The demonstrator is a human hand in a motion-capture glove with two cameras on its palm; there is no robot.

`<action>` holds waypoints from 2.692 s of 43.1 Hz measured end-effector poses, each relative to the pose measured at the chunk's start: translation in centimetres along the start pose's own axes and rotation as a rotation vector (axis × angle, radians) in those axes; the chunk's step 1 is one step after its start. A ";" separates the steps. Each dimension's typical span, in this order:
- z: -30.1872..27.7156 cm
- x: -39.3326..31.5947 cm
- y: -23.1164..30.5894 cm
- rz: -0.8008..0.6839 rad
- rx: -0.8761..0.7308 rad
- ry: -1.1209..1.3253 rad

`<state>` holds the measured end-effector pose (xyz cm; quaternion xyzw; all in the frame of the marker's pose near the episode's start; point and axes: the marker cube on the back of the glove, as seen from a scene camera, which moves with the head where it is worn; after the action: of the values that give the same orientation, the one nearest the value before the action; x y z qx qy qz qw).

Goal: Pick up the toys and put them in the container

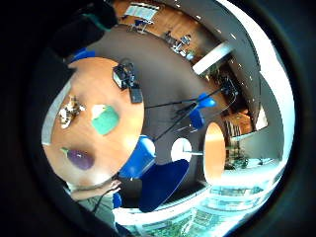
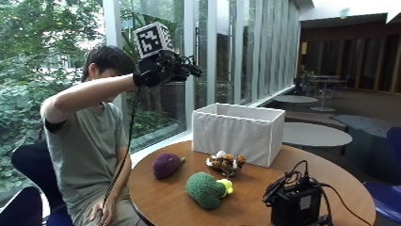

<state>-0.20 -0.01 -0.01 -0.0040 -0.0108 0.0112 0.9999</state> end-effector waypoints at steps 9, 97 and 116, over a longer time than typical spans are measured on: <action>0.3 -0.1 -1.0 0.026 -0.071 -0.087; 12.4 -0.5 -8.4 0.051 -0.201 0.009; -5.5 -22.5 -13.2 -0.149 0.113 -0.020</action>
<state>-22.30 -13.80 -5.87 0.0535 -0.0206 -0.0626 0.9964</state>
